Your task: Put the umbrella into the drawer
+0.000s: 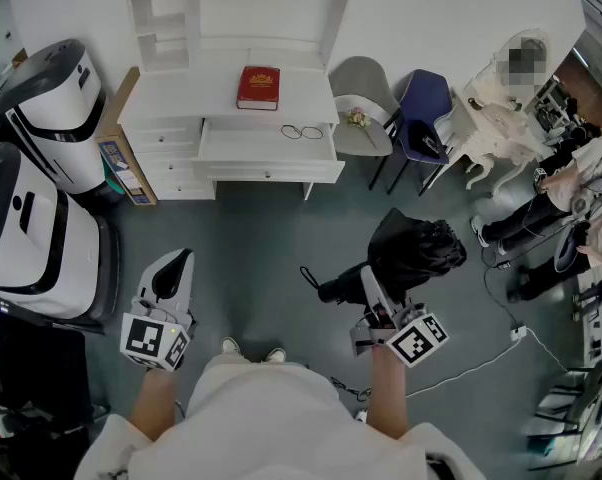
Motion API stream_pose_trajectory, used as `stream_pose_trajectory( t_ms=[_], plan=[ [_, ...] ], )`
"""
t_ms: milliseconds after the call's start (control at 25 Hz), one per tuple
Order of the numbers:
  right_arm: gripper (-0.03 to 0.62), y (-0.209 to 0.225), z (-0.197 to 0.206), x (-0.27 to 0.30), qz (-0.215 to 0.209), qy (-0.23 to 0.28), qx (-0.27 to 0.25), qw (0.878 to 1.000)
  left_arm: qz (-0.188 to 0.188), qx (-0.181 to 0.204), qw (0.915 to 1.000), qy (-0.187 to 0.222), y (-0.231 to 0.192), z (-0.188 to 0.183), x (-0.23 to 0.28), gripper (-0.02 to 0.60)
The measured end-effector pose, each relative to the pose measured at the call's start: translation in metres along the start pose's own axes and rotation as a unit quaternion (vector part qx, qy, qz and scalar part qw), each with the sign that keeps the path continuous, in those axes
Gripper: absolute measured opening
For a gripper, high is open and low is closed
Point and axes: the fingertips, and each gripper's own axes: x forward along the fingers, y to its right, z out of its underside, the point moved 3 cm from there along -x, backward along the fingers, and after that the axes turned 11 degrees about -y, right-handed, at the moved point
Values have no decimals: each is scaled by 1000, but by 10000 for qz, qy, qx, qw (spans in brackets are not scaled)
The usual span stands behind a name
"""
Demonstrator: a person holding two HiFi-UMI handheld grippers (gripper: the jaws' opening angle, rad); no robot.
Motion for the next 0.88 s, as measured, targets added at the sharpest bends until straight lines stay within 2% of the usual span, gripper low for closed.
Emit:
stream_pose_trajectory(
  t_ms=[240,400,520,760,880],
  plan=[
    [275,3,-2,3,-22,-38,47,10000,36,17,10000,-11,4,-1,7,14],
    [276,5,0,5,161,-269,-290,9991,25,13,10000,-65,8,-2,11,14],
    [278,6,0,5,97,-321,-441,9985,-6,21,10000,-87,12,1,14,14],
    [278,20,6,9,-47,-427,-292,9986,-38,70,9998,-179,21,6,21,14],
    [278,27,11,22,-82,-529,-238,9983,-131,7,9995,-303,11,15,23,15]
  ],
)
